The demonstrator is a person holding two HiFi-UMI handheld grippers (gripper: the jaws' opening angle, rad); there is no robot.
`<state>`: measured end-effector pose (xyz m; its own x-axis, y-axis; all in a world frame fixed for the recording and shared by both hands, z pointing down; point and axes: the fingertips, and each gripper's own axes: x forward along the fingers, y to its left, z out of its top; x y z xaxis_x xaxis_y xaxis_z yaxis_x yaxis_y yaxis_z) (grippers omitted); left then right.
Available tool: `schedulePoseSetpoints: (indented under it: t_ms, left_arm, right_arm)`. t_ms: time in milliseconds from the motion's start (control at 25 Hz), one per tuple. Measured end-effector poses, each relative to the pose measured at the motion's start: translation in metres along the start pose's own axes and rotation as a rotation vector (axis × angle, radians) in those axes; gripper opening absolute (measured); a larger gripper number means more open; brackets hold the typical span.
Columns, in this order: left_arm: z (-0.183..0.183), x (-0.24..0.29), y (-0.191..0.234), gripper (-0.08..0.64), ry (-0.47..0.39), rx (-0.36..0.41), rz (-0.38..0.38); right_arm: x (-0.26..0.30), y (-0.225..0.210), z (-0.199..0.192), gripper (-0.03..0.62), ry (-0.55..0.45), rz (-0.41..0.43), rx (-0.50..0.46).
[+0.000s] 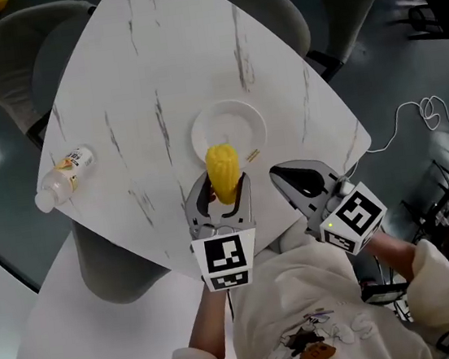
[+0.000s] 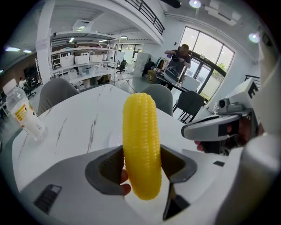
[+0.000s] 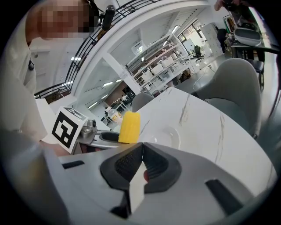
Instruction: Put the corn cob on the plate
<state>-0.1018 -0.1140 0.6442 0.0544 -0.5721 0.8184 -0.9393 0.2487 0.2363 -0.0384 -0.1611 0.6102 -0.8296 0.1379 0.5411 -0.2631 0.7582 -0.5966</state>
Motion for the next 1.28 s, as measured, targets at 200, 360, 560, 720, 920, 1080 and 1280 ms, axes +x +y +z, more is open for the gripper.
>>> schedulePoseSetpoints:
  t_ms: [200,360,560,720,920,1080,1280]
  left_arm:
    - [-0.004,0.028,0.015,0.256,0.047,-0.016,0.017]
    - [-0.007,0.047,0.03,0.256,0.073,-0.028,0.036]
    - [-0.006,0.061,0.036,0.256,0.094,-0.011,0.063]
    - [-0.006,0.068,0.038,0.256,0.11,0.017,0.088]
    - [-0.006,0.075,0.039,0.258,0.144,0.05,0.112]
    - [-0.009,0.079,0.035,0.258,0.159,0.055,0.109]
    - [-0.007,0.073,0.038,0.256,0.148,0.078,0.14]
  right_arm:
    - [0.016,-0.014,0.002,0.006,-0.004,-0.009,0.022]
    - [0.032,-0.021,-0.005,0.006,0.005,-0.017,0.043]
    - [0.039,-0.022,-0.012,0.006,0.013,-0.014,0.067]
    - [0.038,-0.022,-0.015,0.006,0.015,-0.017,0.078]
    - [0.037,-0.025,-0.017,0.006,0.014,-0.024,0.093]
    - [0.035,-0.028,-0.022,0.006,0.017,-0.035,0.105]
    - [0.037,-0.024,-0.021,0.006,0.008,-0.026,0.104]
